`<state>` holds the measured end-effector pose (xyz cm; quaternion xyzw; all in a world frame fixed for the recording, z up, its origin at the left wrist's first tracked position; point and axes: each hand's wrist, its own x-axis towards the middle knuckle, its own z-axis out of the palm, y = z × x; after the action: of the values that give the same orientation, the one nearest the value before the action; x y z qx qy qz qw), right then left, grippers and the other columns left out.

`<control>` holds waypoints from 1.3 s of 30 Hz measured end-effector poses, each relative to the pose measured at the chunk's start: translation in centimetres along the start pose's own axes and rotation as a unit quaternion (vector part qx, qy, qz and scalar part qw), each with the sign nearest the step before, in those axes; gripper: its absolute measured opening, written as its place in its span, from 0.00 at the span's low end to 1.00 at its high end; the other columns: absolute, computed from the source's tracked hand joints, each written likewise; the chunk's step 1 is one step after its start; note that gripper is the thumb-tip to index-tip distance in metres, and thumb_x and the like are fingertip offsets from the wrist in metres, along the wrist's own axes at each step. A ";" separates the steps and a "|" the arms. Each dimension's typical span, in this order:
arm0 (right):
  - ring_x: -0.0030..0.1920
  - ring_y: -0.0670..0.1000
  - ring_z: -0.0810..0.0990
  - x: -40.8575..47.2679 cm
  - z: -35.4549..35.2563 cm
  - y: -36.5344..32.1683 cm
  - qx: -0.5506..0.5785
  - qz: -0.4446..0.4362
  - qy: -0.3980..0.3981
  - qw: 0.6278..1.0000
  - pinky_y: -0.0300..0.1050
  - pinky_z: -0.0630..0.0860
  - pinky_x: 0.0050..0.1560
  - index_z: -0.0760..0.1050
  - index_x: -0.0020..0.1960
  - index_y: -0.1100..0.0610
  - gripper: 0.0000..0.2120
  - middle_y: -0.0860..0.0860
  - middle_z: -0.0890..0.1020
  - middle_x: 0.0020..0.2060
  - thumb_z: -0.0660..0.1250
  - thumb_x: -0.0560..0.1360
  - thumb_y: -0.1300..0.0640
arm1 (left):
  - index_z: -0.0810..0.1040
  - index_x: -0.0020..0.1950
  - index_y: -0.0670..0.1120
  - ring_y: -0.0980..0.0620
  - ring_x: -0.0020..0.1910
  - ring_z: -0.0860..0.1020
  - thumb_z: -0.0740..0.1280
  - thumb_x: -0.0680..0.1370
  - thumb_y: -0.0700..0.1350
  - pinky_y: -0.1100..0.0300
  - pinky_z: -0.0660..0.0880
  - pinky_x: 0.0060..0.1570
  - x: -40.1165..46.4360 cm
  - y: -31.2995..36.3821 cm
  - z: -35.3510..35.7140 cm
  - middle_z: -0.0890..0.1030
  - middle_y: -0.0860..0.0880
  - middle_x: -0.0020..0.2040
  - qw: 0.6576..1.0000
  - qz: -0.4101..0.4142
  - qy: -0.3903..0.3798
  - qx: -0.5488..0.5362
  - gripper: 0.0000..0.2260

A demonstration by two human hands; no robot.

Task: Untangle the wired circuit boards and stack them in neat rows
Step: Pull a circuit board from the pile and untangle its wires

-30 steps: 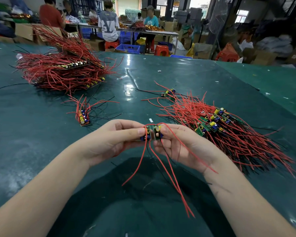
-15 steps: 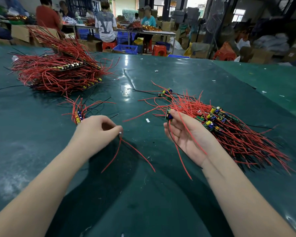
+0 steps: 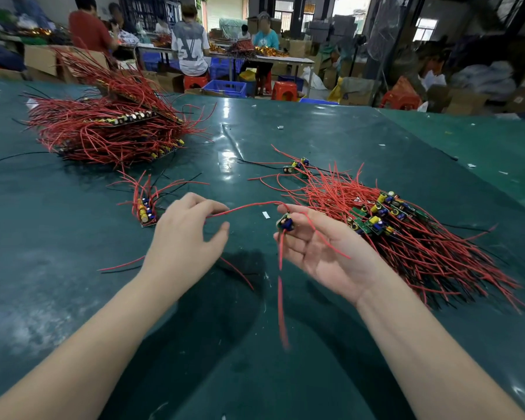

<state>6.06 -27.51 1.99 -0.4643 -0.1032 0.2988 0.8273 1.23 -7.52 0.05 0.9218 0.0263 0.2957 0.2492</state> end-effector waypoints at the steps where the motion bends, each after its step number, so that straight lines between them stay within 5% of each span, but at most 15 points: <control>1: 0.36 0.51 0.83 0.0 0.0 0.1 -0.001 -0.004 -0.003 1.000 0.43 0.82 0.41 0.81 0.48 0.59 0.13 0.53 0.82 0.35 0.68 0.65 0.60 | 0.79 0.59 0.48 0.50 0.48 0.74 0.70 0.74 0.44 0.55 0.70 0.54 0.0 0.1 0.1 0.76 0.52 0.49 1.000 -0.002 0.013 -0.022 0.13; 4: 0.38 0.53 0.85 0.0 -0.1 0.0 0.000 -0.021 0.002 1.000 0.43 0.82 0.43 0.80 0.47 0.58 0.09 0.53 0.83 0.37 0.67 0.68 0.63 | 0.66 0.71 0.52 0.54 0.48 0.76 0.71 0.75 0.46 0.60 0.73 0.48 0.3 0.7 -0.2 0.76 0.52 0.53 0.976 -0.101 0.051 -0.186 0.26; 6: 0.41 0.54 0.85 -0.1 -0.2 -0.2 -0.008 -0.038 0.003 0.999 0.43 0.82 0.42 0.81 0.44 0.56 0.09 0.54 0.84 0.38 0.69 0.66 0.65 | 0.59 0.73 0.54 0.55 0.47 0.80 0.70 0.76 0.44 0.61 0.77 0.45 0.5 1.5 -0.6 0.77 0.49 0.53 0.901 -0.196 0.035 -0.385 0.30; 8: 0.42 0.55 0.86 -0.1 -0.3 -0.1 -0.031 -0.057 -0.002 0.998 0.44 0.82 0.43 0.82 0.44 0.55 0.11 0.53 0.85 0.39 0.70 0.64 0.66 | 0.66 0.68 0.48 0.53 0.41 0.82 0.68 0.77 0.43 0.60 0.80 0.40 0.5 2.3 -0.8 0.79 0.43 0.51 0.803 -0.261 -0.035 -0.535 0.21; 10: 0.42 0.55 0.86 -0.1 -0.2 0.1 -0.077 -0.078 -0.003 0.994 0.44 0.82 0.47 0.83 0.43 0.53 0.10 0.53 0.85 0.39 0.72 0.62 0.63 | 0.76 0.56 0.42 0.54 0.38 0.82 0.67 0.75 0.44 0.62 0.80 0.37 0.2 2.9 -0.8 0.81 0.42 0.47 0.771 -0.266 -0.138 -0.563 0.11; 13: 0.42 0.52 0.85 -0.2 0.0 0.5 -0.180 -0.113 0.000 0.977 0.41 0.80 0.46 0.82 0.44 0.53 0.11 0.54 0.85 0.40 0.76 0.63 0.62 | 0.80 0.50 0.39 0.53 0.39 0.81 0.67 0.76 0.40 0.62 0.81 0.42 -0.4 3.1 -0.3 0.83 0.43 0.44 0.780 -0.234 -0.241 -0.529 0.06; 16: 0.44 0.48 0.83 -0.3 0.1 0.7 -0.278 -0.147 0.007 0.949 0.40 0.79 0.50 0.81 0.47 0.52 0.10 0.51 0.85 0.42 0.74 0.68 0.63 | 0.81 0.48 0.41 0.51 0.38 0.81 0.69 0.75 0.36 0.60 0.81 0.44 -0.6 3.0 0.0 0.82 0.43 0.43 0.788 -0.231 -0.250 -0.513 0.04; 23: 0.45 0.41 0.80 -0.7 0.5 0.5 -0.388 -0.205 0.031 0.898 0.33 0.74 0.50 0.81 0.45 0.48 0.12 0.50 0.82 0.50 0.76 0.69 0.63 | 0.82 0.48 0.38 0.58 0.29 0.74 0.70 0.75 0.39 0.69 0.71 0.29 -0.6 2.6 -0.1 0.78 0.41 0.40 0.832 -0.194 -0.250 -0.454 0.05; 27: 0.44 0.41 0.79 -0.8 0.7 0.6 -0.374 -0.217 0.013 0.902 0.34 0.74 0.50 0.79 0.45 0.50 0.14 0.42 0.82 0.42 0.76 0.67 0.67 | 0.82 0.44 0.43 0.58 0.22 0.70 0.69 0.76 0.38 0.71 0.64 0.22 -0.6 2.5 -0.4 0.84 0.44 0.39 0.856 -0.165 -0.260 -0.414 0.03; 32: 0.43 0.46 0.81 -0.8 0.4 0.2 -0.319 -0.236 0.047 0.916 0.39 0.76 0.51 0.80 0.42 0.51 0.14 0.45 0.84 0.39 0.74 0.66 0.69 | 0.80 0.50 0.44 0.58 0.19 0.68 0.67 0.78 0.38 0.71 0.60 0.18 -0.8 2.7 -0.8 0.85 0.47 0.41 0.846 -0.150 -0.322 -0.399 0.04; 39: 0.37 0.45 0.82 -0.8 0.8 0.7 -0.362 -0.183 0.010 0.914 0.34 0.77 0.44 0.80 0.42 0.56 0.12 0.48 0.84 0.36 0.71 0.69 0.72 | 0.77 0.58 0.44 0.53 0.33 0.80 0.66 0.78 0.39 0.65 0.75 0.29 -1.1 3.5 -0.6 0.84 0.53 0.46 0.826 -0.164 -0.304 -0.445 0.09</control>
<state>4.81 -27.14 1.89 -0.7083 -0.2792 0.0790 0.6435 -0.32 -10.50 1.53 0.7365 -0.0340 -0.0650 0.6724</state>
